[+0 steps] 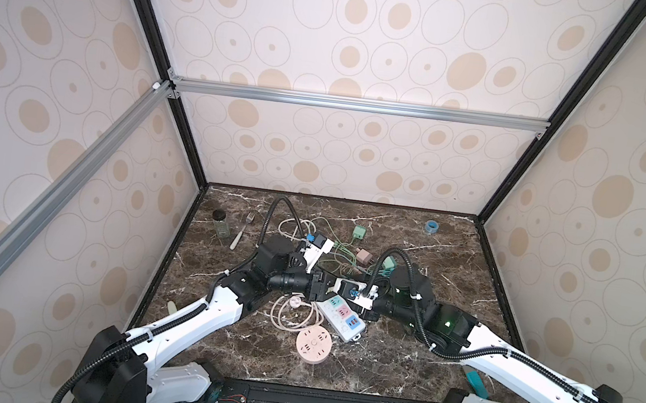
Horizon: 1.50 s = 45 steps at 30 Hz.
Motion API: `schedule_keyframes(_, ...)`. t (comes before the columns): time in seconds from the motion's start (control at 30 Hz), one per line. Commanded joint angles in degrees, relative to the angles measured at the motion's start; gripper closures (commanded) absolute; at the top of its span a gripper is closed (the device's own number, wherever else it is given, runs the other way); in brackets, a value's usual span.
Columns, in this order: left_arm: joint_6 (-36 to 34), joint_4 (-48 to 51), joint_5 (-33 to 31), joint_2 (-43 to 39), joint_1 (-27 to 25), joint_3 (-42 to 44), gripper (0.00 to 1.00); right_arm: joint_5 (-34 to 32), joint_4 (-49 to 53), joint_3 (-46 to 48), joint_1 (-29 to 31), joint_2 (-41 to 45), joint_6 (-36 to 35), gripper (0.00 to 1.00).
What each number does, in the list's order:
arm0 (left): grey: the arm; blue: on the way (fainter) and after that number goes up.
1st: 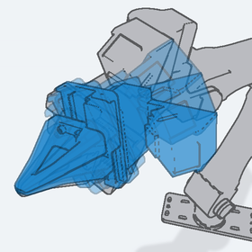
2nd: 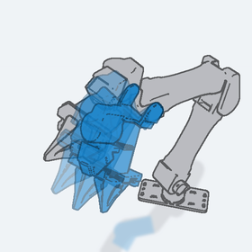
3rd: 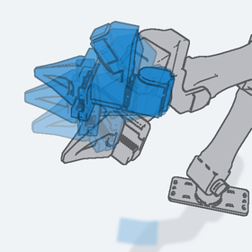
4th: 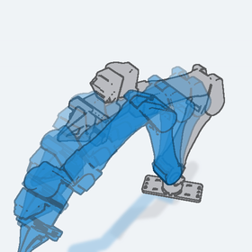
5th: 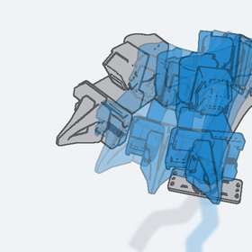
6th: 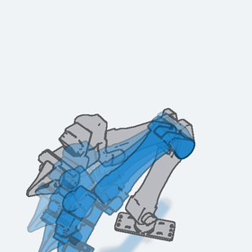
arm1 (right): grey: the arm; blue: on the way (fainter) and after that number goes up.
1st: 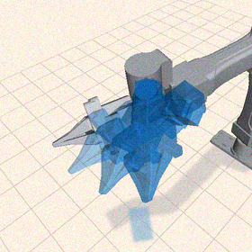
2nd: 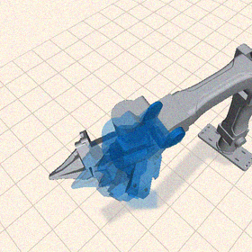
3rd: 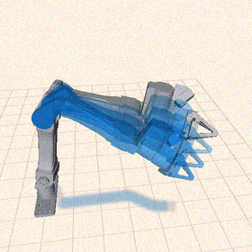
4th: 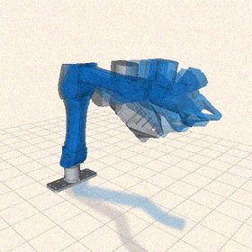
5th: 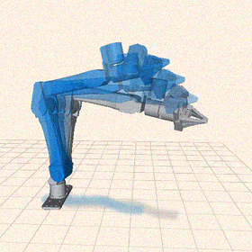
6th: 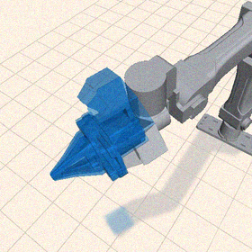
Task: Insert the plug
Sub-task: 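Carry the charger toward the left gripper while the left gripper reaches to meet it, then close the left gripper on the charger while the right gripper opens and draws back, then raise the teal charger high with the left gripper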
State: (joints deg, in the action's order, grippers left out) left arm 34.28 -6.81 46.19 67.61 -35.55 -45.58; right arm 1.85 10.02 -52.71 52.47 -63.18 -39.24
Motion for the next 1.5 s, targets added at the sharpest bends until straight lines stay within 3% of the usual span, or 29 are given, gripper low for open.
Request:
schedule_keyframes(0.0,-1.06,-0.93,0.78,0.24,-0.62,-2.66,0.53,-0.53,-0.62,-1.5,0.62,-0.37,-1.76,0.75)
schedule_keyframes(0.33,-0.97,-0.9,0.13,0.11,-0.69,-3.06,0.81,-1.66,-1.72,-0.4,0.95,0.57,-1.17,0.68)
schedule_keyframes(0.57,-1.48,0.09,-2.7,-1.08,-0.73,-3.59,0.89,-3.53,-0.77,1.69,0.95,3.1,2.86,0.45)
schedule_keyframes(0.9,-1.42,-3.26,-7.24,-1.02,-0.59,-3.0,0.97,-1.79,2.9,5.37,0.9,16.65,20.13,0.29)
schedule_keyframes(1.1,-0.03,-8.64,-8.3,-1.52,-0.51,-2.52,0.99,2.71,9.53,2.36,0.9,17.89,34.88,0.3)
schedule_keyframes(1.3,3.51,-18.95,-6.94,-1.43,-0.31,-0.13,1.0,11.05,-8.35,11.96,0.83,19.1,48.84,0.35)
schedule_keyframes(1.47,2.61,-18.77,-7.35,-1.52,0.35,-3.95,1.0,12.16,-14.45,14.96,0.86,19.56,52.29,0.35)
